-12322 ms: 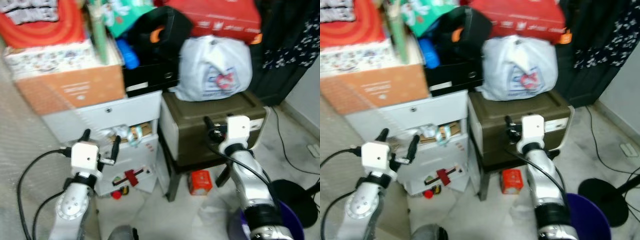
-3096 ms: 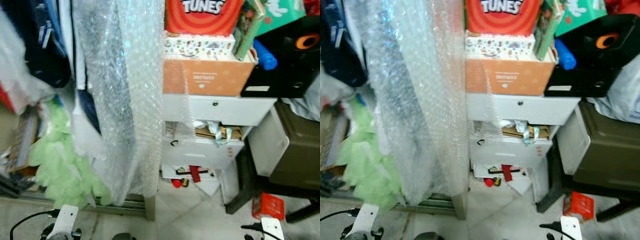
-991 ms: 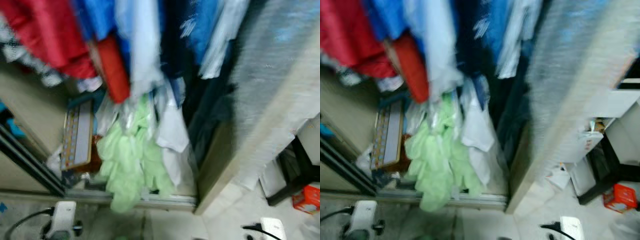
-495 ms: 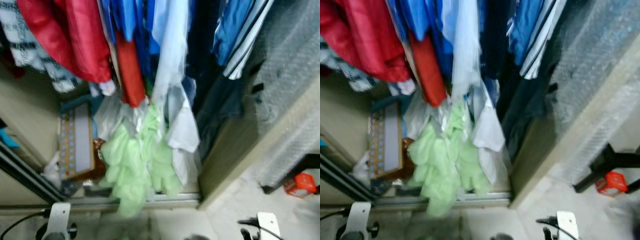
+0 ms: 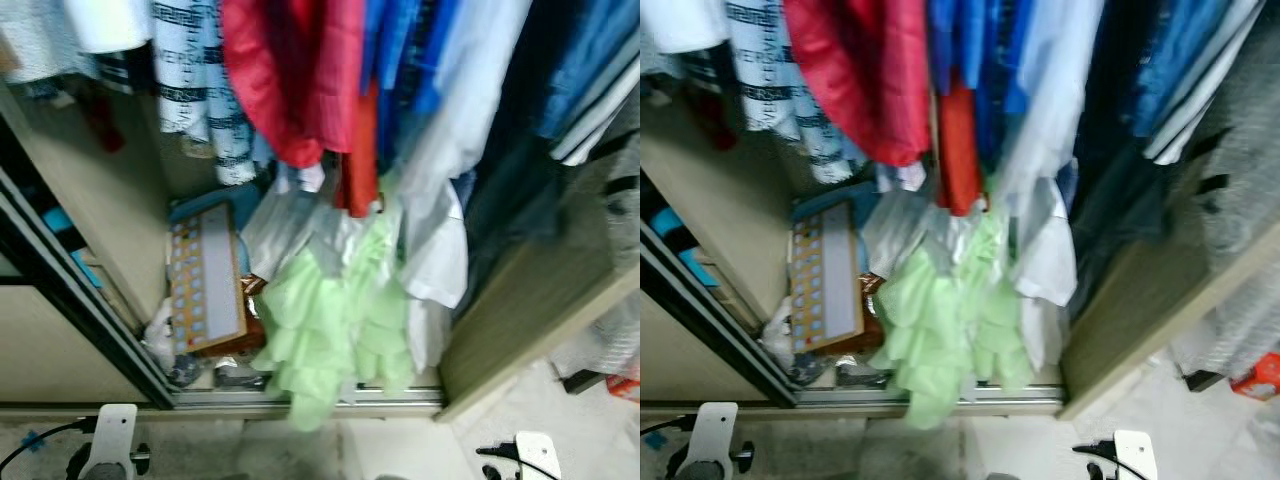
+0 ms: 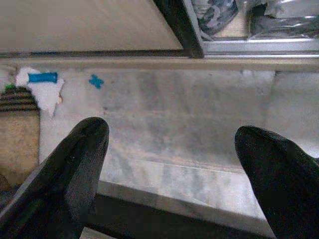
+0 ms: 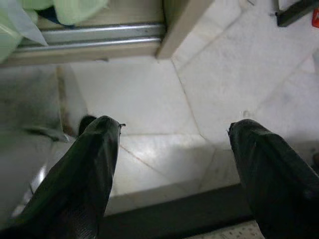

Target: Clean up the room

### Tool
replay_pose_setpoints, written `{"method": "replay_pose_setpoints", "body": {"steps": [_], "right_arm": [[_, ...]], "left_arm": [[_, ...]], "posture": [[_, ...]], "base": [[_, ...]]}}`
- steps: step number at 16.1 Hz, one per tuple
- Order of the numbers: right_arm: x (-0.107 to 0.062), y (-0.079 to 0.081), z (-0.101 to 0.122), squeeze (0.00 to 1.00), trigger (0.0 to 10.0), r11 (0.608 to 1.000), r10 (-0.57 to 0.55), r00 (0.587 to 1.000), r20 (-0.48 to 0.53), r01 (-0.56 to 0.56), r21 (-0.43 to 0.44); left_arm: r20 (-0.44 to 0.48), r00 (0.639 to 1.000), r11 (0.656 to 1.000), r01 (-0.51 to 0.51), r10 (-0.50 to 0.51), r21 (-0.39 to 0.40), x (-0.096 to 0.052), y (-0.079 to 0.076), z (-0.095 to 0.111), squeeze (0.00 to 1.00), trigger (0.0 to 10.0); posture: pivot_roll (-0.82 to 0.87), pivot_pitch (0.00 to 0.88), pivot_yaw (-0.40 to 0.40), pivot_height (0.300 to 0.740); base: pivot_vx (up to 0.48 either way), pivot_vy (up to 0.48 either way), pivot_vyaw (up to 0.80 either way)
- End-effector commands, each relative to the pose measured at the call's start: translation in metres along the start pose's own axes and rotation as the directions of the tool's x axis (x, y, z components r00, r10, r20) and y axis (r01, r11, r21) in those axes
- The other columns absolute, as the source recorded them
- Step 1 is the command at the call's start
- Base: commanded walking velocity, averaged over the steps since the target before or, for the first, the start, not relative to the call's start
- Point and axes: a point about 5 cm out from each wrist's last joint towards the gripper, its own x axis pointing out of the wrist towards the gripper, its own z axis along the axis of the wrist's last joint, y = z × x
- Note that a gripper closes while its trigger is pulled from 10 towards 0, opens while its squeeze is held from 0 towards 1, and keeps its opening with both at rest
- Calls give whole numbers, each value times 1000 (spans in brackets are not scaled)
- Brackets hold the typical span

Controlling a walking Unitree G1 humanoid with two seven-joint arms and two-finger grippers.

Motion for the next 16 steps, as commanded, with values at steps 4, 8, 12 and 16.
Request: {"method": "replay_pose_setpoints", "body": {"steps": [4, 8, 12, 16], "right_arm": [[-2, -7, 5, 0, 10000, 1000, -22, 997, 75, 22, 6], [22, 45, 140, 0, 10000, 999, 27, 946, 323, -35, 19], [8, 48, 201, 0, 10000, 995, 90, 835, 543, -52, -86], [-14, 81, 253, 0, 10000, 974, 226, 670, 707, -170, -150]], "left_arm": [[74, 993, 993, -88, 94, -83, -2, -1, 6, 0, 10000], [394, 911, 966, -17, 121, -258, 2, 17, 105, 0, 10000], [674, 735, 964, 125, 68, -234, -19, 12, 152, 0, 10000], [836, 548, 955, 229, 33, -188, -56, -8, 176, 0, 10000]], "posture": [[-46, 0, -3, 740], [-45, 0, -10, 740], [-43, 0, -10, 740], [-52, 0, -13, 740]], "base": [[0, 0, 0], [0, 0, 0], [0, 0, 0], [0, 0, 0]]}}
